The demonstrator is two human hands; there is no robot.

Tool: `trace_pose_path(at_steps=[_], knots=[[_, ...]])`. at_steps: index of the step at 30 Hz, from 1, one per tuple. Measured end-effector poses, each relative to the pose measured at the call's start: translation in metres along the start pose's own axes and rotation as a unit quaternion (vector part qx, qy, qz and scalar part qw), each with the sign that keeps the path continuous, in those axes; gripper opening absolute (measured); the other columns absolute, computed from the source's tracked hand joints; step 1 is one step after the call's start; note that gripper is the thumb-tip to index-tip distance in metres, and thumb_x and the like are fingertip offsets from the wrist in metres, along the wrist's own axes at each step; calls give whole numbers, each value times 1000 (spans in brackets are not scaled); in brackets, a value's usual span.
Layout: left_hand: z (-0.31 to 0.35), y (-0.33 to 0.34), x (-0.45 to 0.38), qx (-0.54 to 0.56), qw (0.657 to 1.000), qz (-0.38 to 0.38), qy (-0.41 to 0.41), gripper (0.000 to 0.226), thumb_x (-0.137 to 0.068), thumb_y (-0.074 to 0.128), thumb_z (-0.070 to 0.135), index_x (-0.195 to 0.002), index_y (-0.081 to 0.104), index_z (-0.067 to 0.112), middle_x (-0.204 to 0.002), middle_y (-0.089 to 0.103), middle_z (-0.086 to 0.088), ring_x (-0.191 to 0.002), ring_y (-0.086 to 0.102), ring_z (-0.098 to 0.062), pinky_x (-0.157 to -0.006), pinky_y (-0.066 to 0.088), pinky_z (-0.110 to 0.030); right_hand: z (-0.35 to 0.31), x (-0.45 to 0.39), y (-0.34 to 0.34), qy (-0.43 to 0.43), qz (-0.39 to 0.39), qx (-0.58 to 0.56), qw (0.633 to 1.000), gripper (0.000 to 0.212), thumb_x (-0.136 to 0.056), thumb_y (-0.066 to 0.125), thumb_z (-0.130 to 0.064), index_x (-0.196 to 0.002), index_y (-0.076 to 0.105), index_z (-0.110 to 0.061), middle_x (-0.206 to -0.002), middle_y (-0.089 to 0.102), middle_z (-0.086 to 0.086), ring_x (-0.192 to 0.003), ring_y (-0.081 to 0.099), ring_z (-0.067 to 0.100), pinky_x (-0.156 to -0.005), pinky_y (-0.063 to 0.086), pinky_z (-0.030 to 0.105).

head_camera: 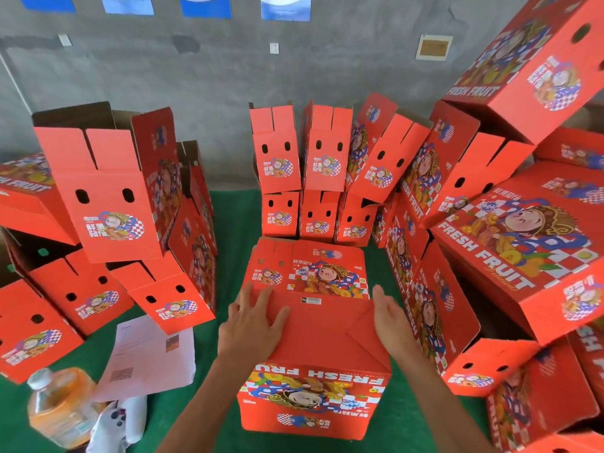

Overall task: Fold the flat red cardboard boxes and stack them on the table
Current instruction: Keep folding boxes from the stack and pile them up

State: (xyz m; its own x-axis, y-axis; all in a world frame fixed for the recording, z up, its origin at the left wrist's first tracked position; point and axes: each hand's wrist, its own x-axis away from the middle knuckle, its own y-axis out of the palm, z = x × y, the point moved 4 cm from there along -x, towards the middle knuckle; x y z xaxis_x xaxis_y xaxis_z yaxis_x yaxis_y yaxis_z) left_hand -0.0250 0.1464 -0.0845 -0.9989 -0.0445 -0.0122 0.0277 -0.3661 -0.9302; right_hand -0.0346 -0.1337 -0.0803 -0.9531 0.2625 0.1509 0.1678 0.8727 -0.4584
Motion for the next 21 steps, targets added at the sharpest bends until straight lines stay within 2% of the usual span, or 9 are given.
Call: trace_pose_path(at_steps=[2,3,5,8,12,14,17,19,21], knots=[[3,0,2,-3,1000,6,-1,67,-94,26,80,-152,25,47,-169,13,4,-143,39,-34,-104,49,-55,14,5,0,135,-48,-44,989,80,-99,11,-75,-100,71,-22,-96,77,-1,-99,70,19,-97,52,41],[5,0,2,-2,1000,8,-3,66,-94,28,79,-151,25,47,-169,14,3,-144,39,-33,-104,48,-55,22,8,-2,185,-76,-56,978,81,-99,10,-76,-105,70,-22,-104,74,-1,-107,68,22,-99,51,42],[9,-1,3,0,1000,12,-8,65,-94,29,79,-151,26,46,-168,15,3,-144,39,-34,-104,48,-55,38,14,-6,257,-133,-56,956,85,-95,15,-83,-116,64,-17,-119,68,7,-116,64,29,-90,57,40],[7,-2,4,6,1000,13,-3,63,-94,30,79,-149,28,47,-168,16,3,-143,40,-34,-104,48,-56,66,30,-5,333,-218,-13,918,83,-98,27,-79,-113,64,-6,-110,69,17,-104,68,31,-72,62,36],[4,-3,7,15,1000,13,-6,64,-95,32,78,-150,29,47,-168,17,2,-142,42,-34,-104,48,-55,87,37,-2,336,-243,-39,909,62,-100,43,-67,-93,64,-10,-94,66,11,-81,62,23,-66,56,28],[1,-6,9,24,999,20,-9,64,-94,33,78,-150,31,46,-166,20,1,-141,45,-35,-104,49,-56,88,39,1,335,-253,-118,900,65,-91,53,-75,-95,64,-11,-84,64,7,-64,56,15,-57,50,21],[-7,-16,12,68,997,22,-25,68,-92,35,80,-147,40,41,-164,25,-1,-142,43,-36,-106,45,-59,81,43,0,305,-300,-170,888,77,-65,72,-86,-97,69,-15,-78,56,1,-58,41,8,-50,41,16],[-12,-27,15,112,992,43,-27,71,-89,36,83,-140,49,35,-157,37,-3,-139,46,-35,-106,46,-59,68,43,-3,275,-310,-191,890,86,-60,79,-84,-112,72,-15,-81,58,3,-57,36,8,-49,38,16],[-15,-42,16,167,982,84,-18,71,-85,37,87,-122,56,29,-137,55,-6,-124,54,-33,-102,49,-55,43,41,-10,220,-303,-205,904,88,-69,77,-81,-131,65,-20,-86,63,5,-56,39,10,-49,40,19]])
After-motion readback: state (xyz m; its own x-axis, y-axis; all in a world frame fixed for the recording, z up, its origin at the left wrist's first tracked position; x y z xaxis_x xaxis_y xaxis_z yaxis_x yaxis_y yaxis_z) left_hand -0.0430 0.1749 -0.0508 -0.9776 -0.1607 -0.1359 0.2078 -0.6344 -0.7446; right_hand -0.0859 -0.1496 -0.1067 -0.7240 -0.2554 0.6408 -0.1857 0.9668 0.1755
